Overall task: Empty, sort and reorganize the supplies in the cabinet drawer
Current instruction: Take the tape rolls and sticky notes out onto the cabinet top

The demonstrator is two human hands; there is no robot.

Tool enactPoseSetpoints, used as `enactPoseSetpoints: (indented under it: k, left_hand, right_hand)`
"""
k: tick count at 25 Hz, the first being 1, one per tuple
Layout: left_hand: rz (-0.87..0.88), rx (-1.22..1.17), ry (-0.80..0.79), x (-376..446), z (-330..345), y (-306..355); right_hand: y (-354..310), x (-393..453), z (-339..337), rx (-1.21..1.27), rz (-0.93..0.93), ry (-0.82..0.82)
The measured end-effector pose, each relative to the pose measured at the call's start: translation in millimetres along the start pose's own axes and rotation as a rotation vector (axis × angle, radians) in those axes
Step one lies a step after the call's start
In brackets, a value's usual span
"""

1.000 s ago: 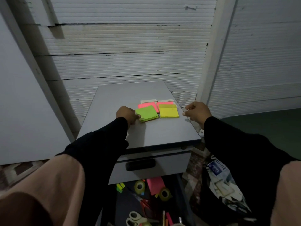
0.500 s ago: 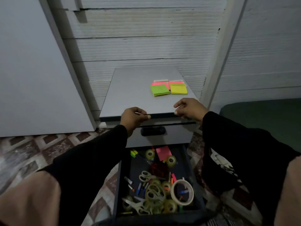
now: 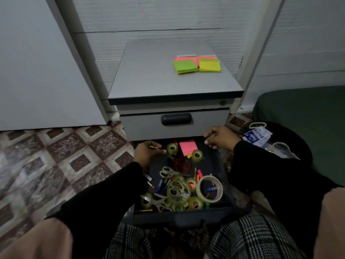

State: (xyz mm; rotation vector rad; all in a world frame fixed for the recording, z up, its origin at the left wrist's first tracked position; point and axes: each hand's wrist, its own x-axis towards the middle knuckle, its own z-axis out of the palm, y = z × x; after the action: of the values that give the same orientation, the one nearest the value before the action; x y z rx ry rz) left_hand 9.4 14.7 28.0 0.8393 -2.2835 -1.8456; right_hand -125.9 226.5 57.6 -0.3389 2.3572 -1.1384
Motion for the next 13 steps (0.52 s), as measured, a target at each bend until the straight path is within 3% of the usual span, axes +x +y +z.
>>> enactPoseSetpoints:
  k: [5,9,13]
  left_hand:
    - [-0.099,0.066,0.016,12.8,11.6,-51.9]
    - [-0.129,0.118,0.049,27.8,18.0,-84.1]
    - [-0.112,0.223,0.045,49.3,18.4,-103.8]
  right_hand:
    - [55.7,27.2,35.0,-0.080,0.077,-0.034]
    - [82.1,52.5,61.6,-0.258,0.035,-0.012]
    - [98.7,79.9,85.7,-0.517,-0.077,-0.128]
